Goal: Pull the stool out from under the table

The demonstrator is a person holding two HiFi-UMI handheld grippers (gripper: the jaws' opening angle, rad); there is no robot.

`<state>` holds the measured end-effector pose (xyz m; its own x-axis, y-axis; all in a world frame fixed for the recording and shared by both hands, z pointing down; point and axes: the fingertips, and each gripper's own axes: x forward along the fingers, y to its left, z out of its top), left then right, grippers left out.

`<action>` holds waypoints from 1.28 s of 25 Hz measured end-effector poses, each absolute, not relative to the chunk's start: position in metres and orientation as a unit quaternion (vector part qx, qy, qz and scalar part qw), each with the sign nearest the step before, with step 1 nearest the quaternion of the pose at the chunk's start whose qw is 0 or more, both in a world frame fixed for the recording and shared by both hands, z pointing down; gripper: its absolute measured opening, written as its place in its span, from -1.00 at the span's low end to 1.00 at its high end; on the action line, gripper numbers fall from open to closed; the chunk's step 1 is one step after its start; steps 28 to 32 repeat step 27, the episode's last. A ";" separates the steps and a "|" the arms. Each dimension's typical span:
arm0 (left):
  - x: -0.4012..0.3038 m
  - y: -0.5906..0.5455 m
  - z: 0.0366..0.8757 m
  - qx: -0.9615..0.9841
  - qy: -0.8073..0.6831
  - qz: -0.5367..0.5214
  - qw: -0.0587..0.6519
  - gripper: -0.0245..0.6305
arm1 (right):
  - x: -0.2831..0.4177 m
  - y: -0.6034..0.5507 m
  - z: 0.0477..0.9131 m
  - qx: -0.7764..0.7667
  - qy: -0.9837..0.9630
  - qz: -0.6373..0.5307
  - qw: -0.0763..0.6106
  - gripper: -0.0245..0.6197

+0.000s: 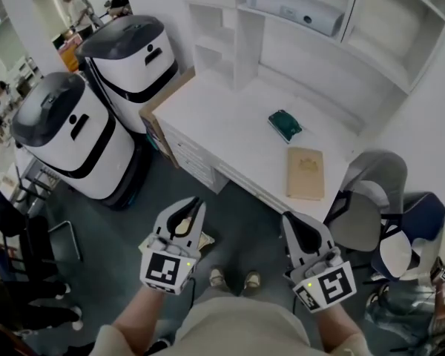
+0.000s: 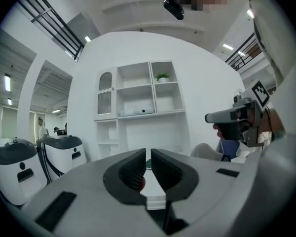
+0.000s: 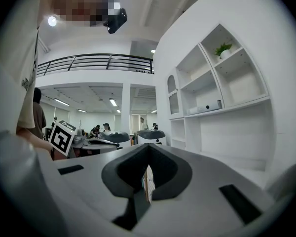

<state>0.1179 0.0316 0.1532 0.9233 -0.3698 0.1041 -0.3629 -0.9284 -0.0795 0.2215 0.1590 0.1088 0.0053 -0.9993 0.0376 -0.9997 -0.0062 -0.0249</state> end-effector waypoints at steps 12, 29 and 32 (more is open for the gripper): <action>0.121 0.062 0.136 -0.985 0.161 -0.048 0.030 -0.78 | 0.222 0.174 0.093 0.719 -0.695 0.016 -0.012 -0.86; 0.104 0.057 0.139 -0.983 0.175 -0.051 0.029 -0.78 | 0.213 0.172 0.092 0.717 -0.697 0.016 -0.014 -0.86; 0.104 0.057 0.139 -0.983 0.175 -0.051 0.029 -0.78 | 0.213 0.172 0.092 0.717 -0.697 0.016 -0.014 -0.86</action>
